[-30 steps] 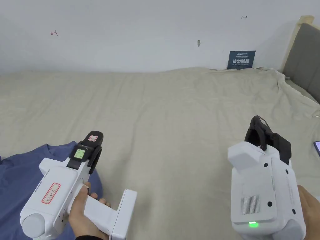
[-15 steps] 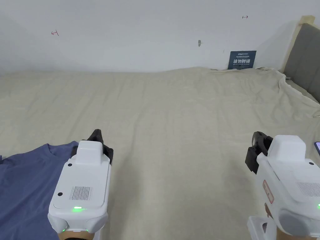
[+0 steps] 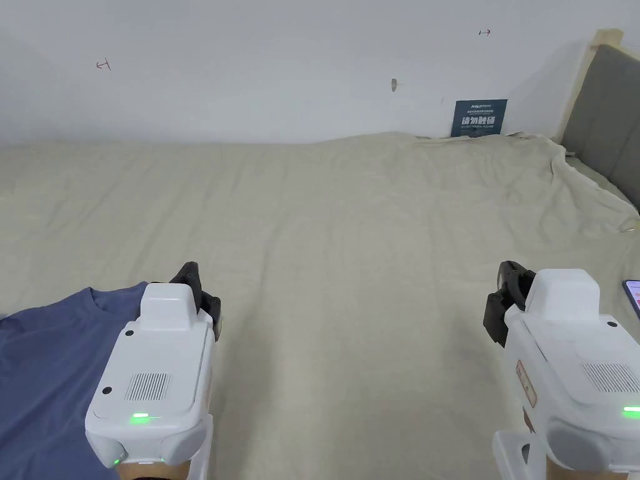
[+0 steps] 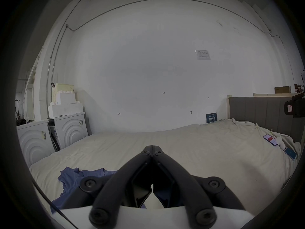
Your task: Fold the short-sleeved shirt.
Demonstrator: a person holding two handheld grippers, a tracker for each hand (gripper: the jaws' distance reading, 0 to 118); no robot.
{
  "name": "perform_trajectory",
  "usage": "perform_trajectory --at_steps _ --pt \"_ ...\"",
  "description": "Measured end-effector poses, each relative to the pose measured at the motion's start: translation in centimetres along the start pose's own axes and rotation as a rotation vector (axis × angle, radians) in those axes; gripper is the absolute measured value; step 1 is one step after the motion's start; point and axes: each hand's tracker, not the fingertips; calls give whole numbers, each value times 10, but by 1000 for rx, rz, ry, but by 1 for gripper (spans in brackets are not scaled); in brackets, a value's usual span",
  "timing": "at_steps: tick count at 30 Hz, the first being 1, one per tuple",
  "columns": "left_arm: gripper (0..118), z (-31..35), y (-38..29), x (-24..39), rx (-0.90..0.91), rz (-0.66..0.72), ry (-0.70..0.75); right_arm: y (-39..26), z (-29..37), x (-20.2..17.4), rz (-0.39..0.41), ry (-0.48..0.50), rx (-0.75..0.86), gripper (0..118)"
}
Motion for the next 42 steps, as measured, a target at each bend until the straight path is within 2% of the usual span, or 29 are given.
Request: perform_trajectory --at_steps 42 --pt "0 2 5 -5 15 2 3 7 1 -3 -6 7 12 0"
